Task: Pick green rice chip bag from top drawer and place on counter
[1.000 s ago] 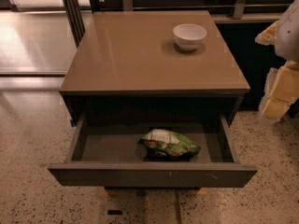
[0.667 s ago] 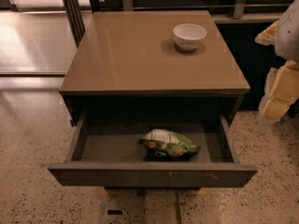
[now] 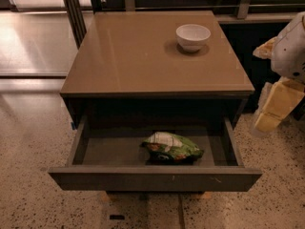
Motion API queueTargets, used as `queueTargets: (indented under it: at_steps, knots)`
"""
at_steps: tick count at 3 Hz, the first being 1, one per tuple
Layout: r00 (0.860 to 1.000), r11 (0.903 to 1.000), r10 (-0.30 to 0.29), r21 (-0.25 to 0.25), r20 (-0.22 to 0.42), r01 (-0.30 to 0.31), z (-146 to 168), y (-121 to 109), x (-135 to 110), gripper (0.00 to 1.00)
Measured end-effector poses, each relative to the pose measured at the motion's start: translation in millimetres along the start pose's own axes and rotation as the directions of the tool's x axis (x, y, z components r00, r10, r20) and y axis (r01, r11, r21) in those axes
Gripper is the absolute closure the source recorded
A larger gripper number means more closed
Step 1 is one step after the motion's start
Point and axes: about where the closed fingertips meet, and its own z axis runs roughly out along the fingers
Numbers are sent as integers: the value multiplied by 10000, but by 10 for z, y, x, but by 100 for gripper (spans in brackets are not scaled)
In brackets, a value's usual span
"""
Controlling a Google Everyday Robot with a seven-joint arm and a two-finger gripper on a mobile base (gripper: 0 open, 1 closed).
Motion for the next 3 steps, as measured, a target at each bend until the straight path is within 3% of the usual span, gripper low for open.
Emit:
queueTargets:
  at_steps: [1,2,3]
  knots:
    - [9857,9979,594,-353,1577,-545,499,99,-153,0]
    - [9525,9968,782,-398,2943,-695,890,-34,-428,0]
    - [9465,9968,805,-260,3124,-762,911,-91,-479,0]
